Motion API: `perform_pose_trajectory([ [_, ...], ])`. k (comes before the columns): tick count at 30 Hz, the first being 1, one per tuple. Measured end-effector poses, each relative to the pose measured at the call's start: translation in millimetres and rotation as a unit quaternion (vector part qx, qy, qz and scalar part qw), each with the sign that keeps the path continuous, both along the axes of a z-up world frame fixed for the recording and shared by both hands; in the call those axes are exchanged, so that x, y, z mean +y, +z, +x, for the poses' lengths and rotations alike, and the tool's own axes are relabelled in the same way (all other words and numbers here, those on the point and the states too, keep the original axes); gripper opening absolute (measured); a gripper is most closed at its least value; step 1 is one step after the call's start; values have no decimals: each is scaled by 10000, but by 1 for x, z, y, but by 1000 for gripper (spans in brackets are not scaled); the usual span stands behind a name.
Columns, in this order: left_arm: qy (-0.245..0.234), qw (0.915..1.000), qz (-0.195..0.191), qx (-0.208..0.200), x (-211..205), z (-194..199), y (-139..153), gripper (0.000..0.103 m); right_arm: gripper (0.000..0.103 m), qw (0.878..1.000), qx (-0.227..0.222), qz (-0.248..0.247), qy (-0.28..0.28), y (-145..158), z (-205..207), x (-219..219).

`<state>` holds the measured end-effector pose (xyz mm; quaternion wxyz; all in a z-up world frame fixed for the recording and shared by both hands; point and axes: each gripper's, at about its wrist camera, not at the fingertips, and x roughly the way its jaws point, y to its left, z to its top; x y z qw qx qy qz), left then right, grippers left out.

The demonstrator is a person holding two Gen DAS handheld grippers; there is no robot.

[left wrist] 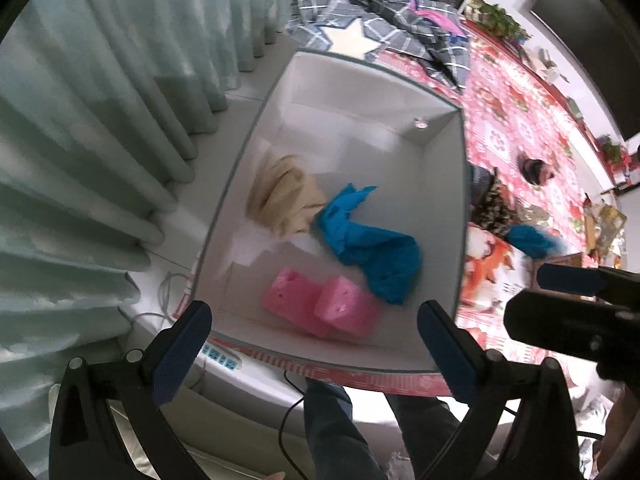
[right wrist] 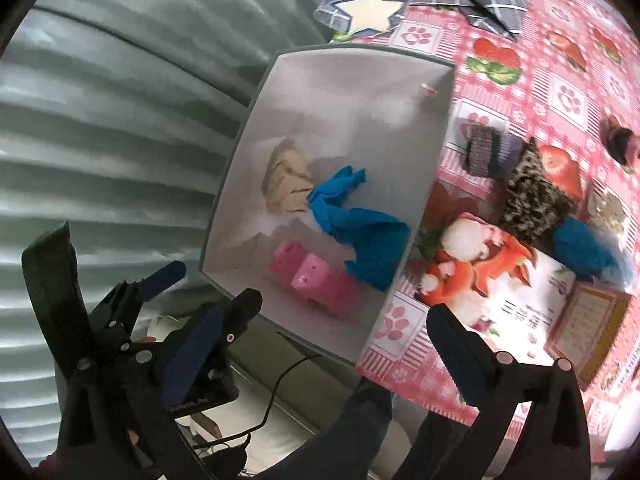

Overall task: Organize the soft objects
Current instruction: 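Move both tools back to the soft items on the tablecloth, then grasp the pink knit sock with left tool while right tool grasps white polka-dot scrunchie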

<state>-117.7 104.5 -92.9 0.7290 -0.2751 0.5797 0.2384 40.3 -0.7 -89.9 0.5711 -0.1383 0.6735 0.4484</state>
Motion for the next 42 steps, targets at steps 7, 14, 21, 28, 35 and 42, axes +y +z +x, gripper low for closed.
perform_pose_trajectory([
  [7, -531, 9984, -129, -121, -22, 36, 17, 103, 103, 9980, 205, -44, -597, 19, 33, -48],
  [14, -1356, 9903, -111, -272, -64, 81, 37, 103, 103, 9838, 617, 112, -1677, 42, 80, -132],
  [21, -1845, 9825, -201, -139, -90, 143, 32, 103, 103, 9571, 496, -11, -2856, 51, 136, -221],
  [28, -1948, 9776, -686, 413, -109, 211, -12, 103, 103, 9426, 541, -288, -3283, 18, 179, -259],
  [35, -1847, 9701, -957, 1248, -119, 257, -69, 103, 103, 9462, 858, -678, -3044, -44, 218, -253],
  [42, -1661, 9626, -1072, 1851, -124, 282, -109, 103, 103, 9532, 891, -896, -2748, -96, 243, -225],
])
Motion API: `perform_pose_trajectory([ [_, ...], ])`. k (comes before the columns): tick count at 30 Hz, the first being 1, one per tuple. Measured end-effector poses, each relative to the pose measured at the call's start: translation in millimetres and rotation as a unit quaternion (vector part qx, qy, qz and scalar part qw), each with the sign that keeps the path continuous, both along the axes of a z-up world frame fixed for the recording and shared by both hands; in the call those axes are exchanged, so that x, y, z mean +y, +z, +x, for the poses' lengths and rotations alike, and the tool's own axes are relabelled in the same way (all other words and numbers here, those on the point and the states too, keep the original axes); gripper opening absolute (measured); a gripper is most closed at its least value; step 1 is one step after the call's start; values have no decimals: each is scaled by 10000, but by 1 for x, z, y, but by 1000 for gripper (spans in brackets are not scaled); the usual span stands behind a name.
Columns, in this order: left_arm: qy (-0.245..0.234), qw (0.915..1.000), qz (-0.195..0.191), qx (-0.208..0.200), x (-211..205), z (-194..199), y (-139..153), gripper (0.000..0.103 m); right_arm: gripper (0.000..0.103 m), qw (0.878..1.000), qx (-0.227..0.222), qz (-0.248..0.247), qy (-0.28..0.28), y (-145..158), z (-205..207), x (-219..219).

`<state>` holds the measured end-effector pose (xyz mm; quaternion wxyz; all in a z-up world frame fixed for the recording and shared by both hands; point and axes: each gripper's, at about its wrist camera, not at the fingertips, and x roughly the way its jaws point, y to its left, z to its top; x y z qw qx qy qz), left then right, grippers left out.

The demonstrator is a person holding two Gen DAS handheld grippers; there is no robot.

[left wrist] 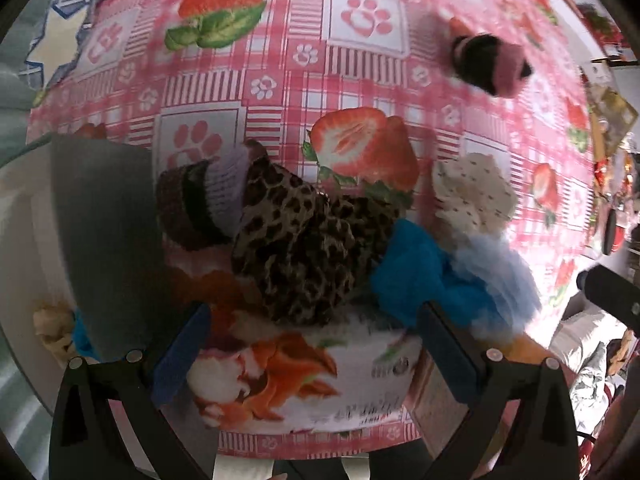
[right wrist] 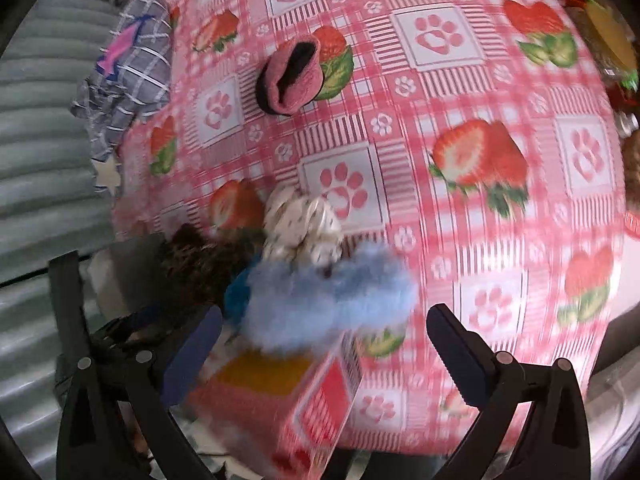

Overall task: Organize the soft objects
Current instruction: 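Grasp the pink knit sock with left tool while right tool grasps white polka-dot scrunchie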

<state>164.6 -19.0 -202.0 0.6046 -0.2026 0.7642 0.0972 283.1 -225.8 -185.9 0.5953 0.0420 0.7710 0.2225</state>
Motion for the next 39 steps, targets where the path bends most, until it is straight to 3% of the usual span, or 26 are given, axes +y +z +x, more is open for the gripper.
perform_pose_trajectory([
  [7, 215, 9984, -301, 437, -1, 11, -29, 103, 103, 9948, -218, -495, 862, -53, 14, 42],
  [12, 271, 9961, -609, 570, -3, 18, -46, 103, 103, 9869, -572, -1020, 1111, -80, 22, 43],
  [18, 257, 9955, -845, 334, -15, 47, -52, 103, 103, 9855, -756, -1463, 397, -88, 56, -20],
  [22, 138, 9963, -822, -204, -23, 82, -38, 103, 103, 9787, -856, -1856, -209, -85, 80, -80],
  [24, -6, 9966, -654, -499, -22, 99, -21, 103, 103, 9763, -900, -1911, -479, -79, 85, -103],
  [30, -652, 9921, 141, -1067, -18, 123, 27, 103, 103, 9836, -926, -982, -1194, -50, 77, -135],
  [34, -1308, 9820, 584, -1232, -42, 145, 33, 103, 103, 9900, -928, -644, -845, -49, 67, -114],
  [39, -1877, 9648, 1100, -1475, -80, 170, 9, 103, 103, 9883, -1223, -831, -380, -60, 68, -83],
])
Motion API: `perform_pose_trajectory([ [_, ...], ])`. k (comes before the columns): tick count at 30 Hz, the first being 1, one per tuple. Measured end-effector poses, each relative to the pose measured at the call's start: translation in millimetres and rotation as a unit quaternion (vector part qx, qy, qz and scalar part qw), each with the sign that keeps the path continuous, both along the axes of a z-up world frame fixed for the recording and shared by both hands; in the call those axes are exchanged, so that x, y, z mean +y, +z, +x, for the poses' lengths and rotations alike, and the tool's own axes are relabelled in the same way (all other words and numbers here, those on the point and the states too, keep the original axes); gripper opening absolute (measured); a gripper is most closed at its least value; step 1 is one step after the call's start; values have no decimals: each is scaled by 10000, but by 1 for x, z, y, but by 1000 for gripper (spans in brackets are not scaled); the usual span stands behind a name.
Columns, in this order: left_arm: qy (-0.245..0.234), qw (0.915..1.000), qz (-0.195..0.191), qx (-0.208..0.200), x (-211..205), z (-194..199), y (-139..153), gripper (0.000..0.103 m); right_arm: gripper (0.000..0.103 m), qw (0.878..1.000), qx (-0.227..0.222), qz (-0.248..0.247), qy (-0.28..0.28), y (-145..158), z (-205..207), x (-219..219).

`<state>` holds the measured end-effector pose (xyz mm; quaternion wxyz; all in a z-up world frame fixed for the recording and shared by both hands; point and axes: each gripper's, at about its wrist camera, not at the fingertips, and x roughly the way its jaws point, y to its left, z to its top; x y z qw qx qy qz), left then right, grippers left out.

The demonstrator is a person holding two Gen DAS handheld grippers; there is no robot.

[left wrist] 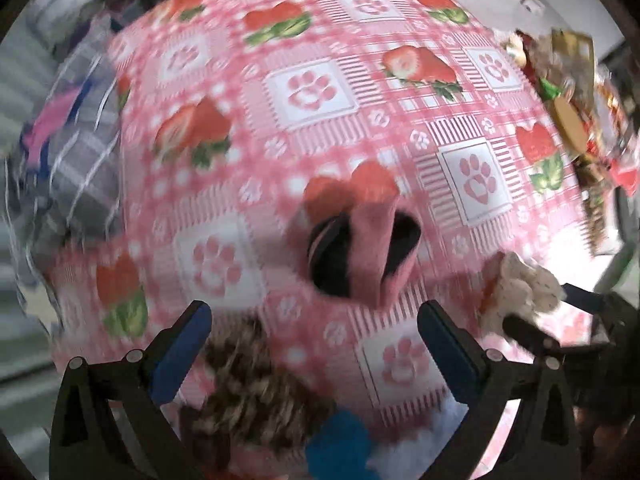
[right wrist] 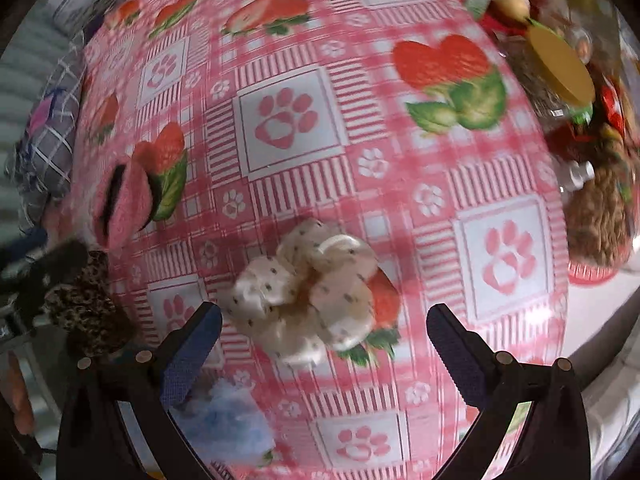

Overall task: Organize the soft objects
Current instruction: 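Grasp the pink knit sock with left tool while right tool grasps white polka-dot scrunchie, then carry the pink sock and polka-dot scrunchie with both tools over the white box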

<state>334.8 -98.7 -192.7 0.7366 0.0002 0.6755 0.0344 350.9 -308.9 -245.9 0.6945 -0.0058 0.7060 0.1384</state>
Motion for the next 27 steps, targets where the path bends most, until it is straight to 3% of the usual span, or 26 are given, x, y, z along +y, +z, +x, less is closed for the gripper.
perform_pose_trajectory([
  [3, -145, 9995, 247, -123, -11, 14, -14, 103, 103, 9997, -74, -154, 159, -14, 2, 9],
  [7, -108, 9992, 388, 73, -12, 24, -37, 101, 103, 9993, -42, -256, 254, -29, 2, 12],
  [10, -103, 9989, 373, 267, -10, 29, -54, 86, 103, 9987, -98, -408, 297, -31, 2, 16],
  [15, -69, 9992, 278, 291, -3, 35, -59, 76, 103, 9979, -33, -529, 371, -37, 3, 42],
  [16, -133, 9993, 215, 283, -4, 37, -58, 68, 103, 9982, -91, -463, 363, -35, 3, 42],
  [18, -204, 9993, 132, 280, -7, 40, -56, 51, 93, 9980, -197, -436, 421, -30, 3, 48],
  [19, -262, 9991, 218, 247, -9, 41, -55, 42, 78, 9979, -252, -392, 459, -25, 0, 47],
  [20, -317, 9988, 297, 223, -10, 41, -54, 36, 56, 9975, -348, -357, 509, -19, 0, 48],
  [22, -333, 9988, 308, 175, -11, 41, -51, 30, 37, 9979, -326, -125, 543, -12, 1, 49],
  [27, -149, 9997, 211, -14, -2, 33, -32, 28, 36, 9983, -392, 238, 359, 10, 4, 32],
])
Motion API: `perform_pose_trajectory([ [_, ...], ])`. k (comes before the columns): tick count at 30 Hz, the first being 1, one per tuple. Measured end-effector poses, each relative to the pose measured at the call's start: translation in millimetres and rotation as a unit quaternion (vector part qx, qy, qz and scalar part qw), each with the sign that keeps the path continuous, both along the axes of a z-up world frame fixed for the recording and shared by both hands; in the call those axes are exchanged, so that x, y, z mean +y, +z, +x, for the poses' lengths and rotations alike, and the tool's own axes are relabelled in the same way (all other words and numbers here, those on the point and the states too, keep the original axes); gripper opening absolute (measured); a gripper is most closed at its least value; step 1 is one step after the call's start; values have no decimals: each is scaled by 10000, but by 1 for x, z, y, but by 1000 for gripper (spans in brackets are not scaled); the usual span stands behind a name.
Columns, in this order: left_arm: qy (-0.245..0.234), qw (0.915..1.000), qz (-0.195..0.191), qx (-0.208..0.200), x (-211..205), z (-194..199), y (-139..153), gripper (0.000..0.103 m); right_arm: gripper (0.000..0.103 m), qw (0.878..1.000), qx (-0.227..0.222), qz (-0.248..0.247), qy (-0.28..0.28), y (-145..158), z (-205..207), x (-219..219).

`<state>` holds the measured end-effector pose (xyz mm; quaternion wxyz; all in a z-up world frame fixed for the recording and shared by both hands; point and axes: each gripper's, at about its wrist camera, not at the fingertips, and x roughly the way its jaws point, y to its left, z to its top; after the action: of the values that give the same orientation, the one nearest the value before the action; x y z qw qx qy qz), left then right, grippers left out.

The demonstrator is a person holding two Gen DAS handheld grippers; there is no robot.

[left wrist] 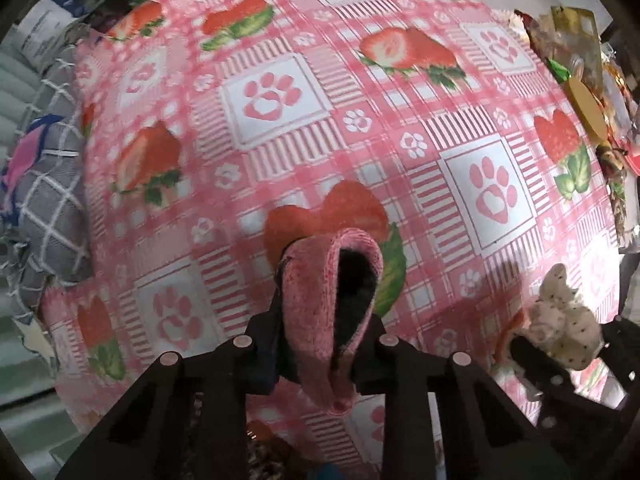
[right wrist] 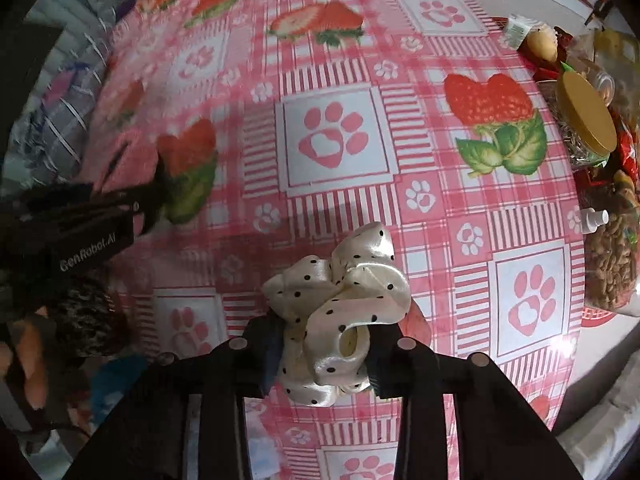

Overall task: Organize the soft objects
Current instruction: 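Carry the pink sock and polka-dot scrunchie with both tools over the white box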

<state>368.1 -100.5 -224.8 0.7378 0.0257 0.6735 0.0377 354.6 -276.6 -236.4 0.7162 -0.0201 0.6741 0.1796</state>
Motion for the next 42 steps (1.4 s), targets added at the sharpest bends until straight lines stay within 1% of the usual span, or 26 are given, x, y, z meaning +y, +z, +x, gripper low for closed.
perform_pose_trajectory([
  [5, 187, 9994, 48, -276, 19, -16, 27, 28, 36, 9996, 1, 241, -115, 30, 5, -19],
  [6, 233, 9992, 49, -312, 21, -21, 32, 28, 36, 9996, 6, 266, -127, 29, -2, -26],
  [8, 337, 9987, 32, -391, 26, -30, 43, 28, 36, 9993, 18, 334, -137, 42, -4, -33],
  [11, 455, 9977, -1, -511, 28, -46, 57, 28, 36, 9991, 69, 391, -134, 51, -17, -39],
  [12, 482, 9974, -8, -540, 30, -55, 61, 28, 36, 9990, 74, 407, -145, 51, -30, -41],
  [14, 528, 9968, -15, -596, 32, -64, 67, 28, 36, 9988, 113, 435, -195, 54, -39, -41],
  [16, 554, 9964, -19, -649, 33, -76, 75, 28, 36, 9987, 137, 421, -235, 51, -42, -31],
  [20, 724, 9946, -99, -733, 40, -95, 88, 28, 36, 9988, 145, 358, -289, 56, -54, -34],
  [23, 791, 9938, -133, -768, 42, -110, 97, 28, 36, 9987, 176, 356, -309, 63, -66, -40],
  [30, 670, 9947, -111, -772, 35, -157, 111, 29, 36, 9992, 189, 299, -209, 77, -103, -50],
  [38, 678, 9953, -235, -653, 28, -227, 119, 29, 36, 9994, 270, 211, -64, 88, -161, -56],
  [42, 713, 9951, -364, -575, 24, -264, 122, 29, 36, 9993, 338, 143, 34, 89, -187, -56],
])
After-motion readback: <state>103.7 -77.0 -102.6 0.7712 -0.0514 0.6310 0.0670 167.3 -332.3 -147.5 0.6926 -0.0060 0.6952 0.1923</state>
